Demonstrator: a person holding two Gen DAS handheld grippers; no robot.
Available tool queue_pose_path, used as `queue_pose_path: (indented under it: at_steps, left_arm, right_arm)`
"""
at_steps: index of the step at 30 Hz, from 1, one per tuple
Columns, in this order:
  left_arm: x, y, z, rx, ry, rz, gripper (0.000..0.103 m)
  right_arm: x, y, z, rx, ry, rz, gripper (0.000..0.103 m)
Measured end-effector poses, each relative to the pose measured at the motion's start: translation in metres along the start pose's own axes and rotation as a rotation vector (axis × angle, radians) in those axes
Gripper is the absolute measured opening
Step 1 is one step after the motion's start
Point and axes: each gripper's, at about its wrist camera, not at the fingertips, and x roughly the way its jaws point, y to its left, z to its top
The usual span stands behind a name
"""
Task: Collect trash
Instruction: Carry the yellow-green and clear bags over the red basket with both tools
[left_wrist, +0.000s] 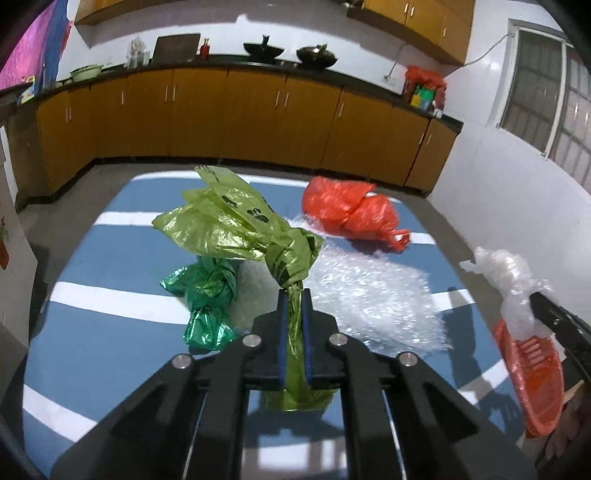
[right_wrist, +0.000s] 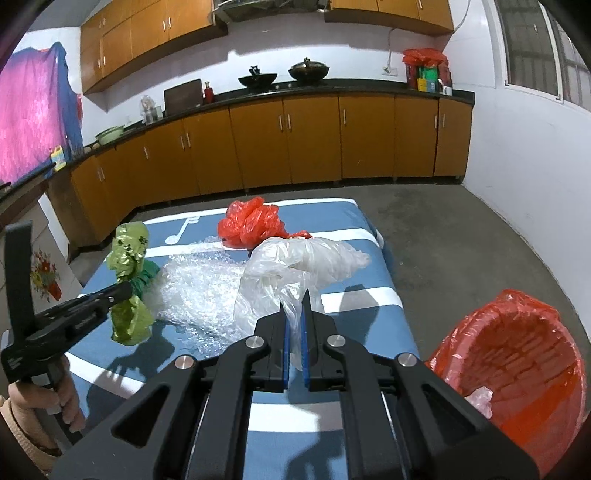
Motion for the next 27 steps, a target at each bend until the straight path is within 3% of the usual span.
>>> queue_pose_path:
  at_steps: [11,27]
  left_arm:
    - [-0.048,-0.051,0.003,0.088,-0.052,-0.094,0.008]
    - [-0.07,-0.161,-0.017,0.243,-0.028,-0.312,0.008]
  right_arm:
    - [-0.049,-0.03,-0.001,0.061,-0.075,-0.055,0.005]
    - [-0.112,-0.1,-0.025,0.17,-0.133,-0.245,0.005]
